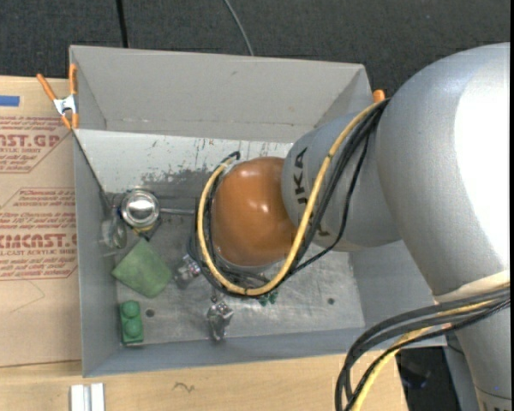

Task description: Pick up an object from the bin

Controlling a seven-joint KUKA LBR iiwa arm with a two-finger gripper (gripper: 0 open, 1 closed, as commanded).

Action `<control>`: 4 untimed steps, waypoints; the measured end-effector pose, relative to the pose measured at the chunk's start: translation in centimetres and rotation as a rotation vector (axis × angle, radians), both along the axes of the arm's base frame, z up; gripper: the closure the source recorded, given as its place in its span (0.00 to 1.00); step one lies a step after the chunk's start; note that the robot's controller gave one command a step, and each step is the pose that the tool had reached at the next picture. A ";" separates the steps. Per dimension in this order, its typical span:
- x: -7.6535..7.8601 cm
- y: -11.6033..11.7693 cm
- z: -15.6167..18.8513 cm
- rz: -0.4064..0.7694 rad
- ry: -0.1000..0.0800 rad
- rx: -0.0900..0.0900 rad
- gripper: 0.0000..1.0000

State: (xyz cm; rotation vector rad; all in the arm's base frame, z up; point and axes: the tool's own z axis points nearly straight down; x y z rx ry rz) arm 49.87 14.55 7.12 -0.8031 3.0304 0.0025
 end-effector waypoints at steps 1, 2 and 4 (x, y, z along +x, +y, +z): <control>6.5 6.6 0.1 0.082 -0.003 0.001 0.00; 3.5 9.4 0.6 0.138 -0.016 0.000 0.00; 5.6 10.4 1.2 0.822 -0.051 -0.004 0.00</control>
Offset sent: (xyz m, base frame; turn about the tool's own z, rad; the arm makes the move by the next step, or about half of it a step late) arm 0.0617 0.0634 -0.0012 -0.0813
